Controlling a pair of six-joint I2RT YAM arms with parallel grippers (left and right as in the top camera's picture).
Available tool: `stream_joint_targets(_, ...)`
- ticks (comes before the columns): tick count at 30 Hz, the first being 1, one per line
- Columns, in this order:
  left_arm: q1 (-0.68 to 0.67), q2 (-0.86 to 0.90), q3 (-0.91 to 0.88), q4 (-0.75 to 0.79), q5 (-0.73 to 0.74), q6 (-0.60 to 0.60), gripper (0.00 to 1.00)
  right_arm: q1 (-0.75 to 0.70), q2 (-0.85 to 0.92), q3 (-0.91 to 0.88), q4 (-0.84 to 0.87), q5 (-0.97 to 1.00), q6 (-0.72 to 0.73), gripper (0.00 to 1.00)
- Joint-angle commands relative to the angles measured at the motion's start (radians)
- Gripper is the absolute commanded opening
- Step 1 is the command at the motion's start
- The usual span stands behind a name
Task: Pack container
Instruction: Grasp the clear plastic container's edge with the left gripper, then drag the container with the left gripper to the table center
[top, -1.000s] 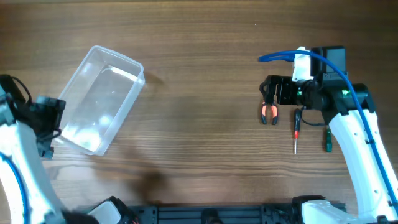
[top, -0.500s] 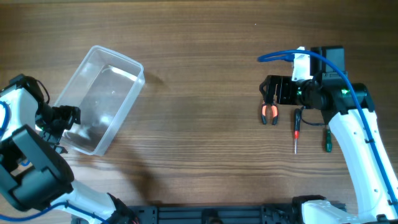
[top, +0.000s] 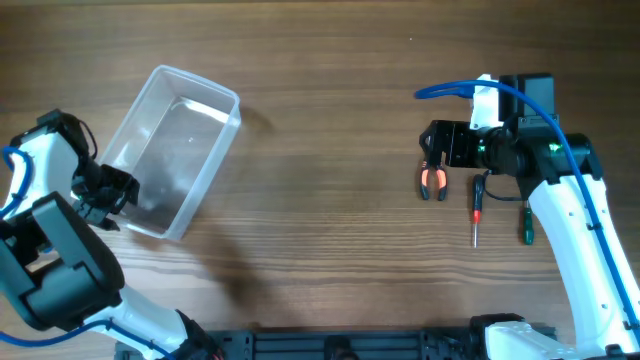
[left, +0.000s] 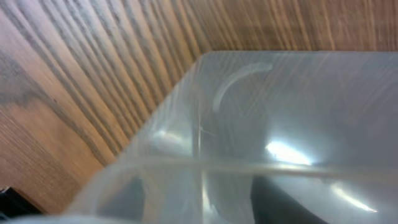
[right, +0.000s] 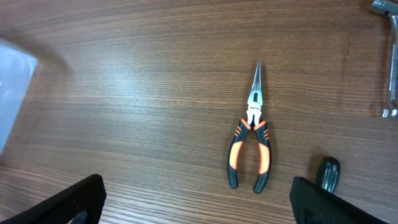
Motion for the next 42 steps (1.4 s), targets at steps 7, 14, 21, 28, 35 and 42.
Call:
stream_joint_targets(7, -0.026, -0.008, 0.011, 0.003, -0.014, 0.016, 0.35, 0.006, 0.007, 0.029, 0.007, 0.022, 0.000, 0.92)
stream_joint_targets(14, -0.026, -0.008, 0.011, 0.003, -0.014, 0.016, 0.16, 0.006, 0.007, 0.029, 0.006, 0.024, 0.000, 0.93)
stream_joint_targets(21, -0.026, -0.033, 0.011, 0.008, -0.030, 0.016, 0.09, 0.006, 0.007, 0.029, 0.005, 0.024, 0.000, 0.93)
stream_joint_targets(28, -0.026, -0.121, 0.011, 0.012, -0.040, 0.017, 0.04, 0.006, 0.007, 0.029, 0.006, 0.024, 0.000, 0.93)
stream_joint_targets(35, -0.026, -0.241, 0.011, 0.020, -0.034, 0.016, 0.04, 0.006, 0.007, 0.029, 0.006, 0.024, -0.002, 0.93)
stream_joint_targets(42, -0.086, -0.404, 0.012, 0.121, 0.130, 0.150, 0.04, 0.006, -0.005, 0.029, 0.014, 0.157, 0.107, 0.96)
